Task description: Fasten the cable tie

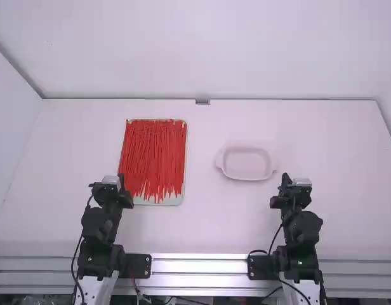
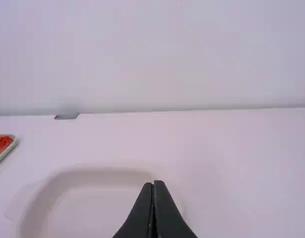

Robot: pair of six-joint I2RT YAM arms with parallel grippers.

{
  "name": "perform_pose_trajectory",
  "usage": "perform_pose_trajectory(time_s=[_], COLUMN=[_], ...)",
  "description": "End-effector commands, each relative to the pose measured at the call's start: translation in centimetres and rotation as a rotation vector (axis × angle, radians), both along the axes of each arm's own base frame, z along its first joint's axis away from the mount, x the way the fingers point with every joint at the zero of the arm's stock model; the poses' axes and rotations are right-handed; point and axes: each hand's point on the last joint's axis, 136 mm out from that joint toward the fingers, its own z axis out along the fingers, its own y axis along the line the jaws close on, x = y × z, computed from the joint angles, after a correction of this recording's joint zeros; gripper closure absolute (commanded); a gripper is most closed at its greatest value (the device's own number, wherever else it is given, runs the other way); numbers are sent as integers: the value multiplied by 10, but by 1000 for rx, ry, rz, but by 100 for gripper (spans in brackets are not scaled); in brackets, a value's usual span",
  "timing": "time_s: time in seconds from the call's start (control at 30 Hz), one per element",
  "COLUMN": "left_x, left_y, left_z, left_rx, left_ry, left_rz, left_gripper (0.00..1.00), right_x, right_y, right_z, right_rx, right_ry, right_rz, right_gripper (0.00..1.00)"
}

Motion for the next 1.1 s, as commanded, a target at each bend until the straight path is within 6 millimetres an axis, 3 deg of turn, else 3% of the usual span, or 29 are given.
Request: perform_pose_trajectory(time_s=[0.0, 0.57, 1.07], left_x=[0, 2, 19], left_y=[0, -7, -18], left_z=[0, 9, 17], left_rx=[0, -10, -71], left_ry=[0, 63, 243], left_rz=[0, -37, -82], left_gripper=[100, 88, 63], right_x=[0, 3, 19], right_y=[0, 7, 23], right_z=[0, 8, 15], right_rx=[1, 9, 18], right_ry=[0, 50, 197], right_rz=[0, 34, 108], right_gripper=[100, 88, 63])
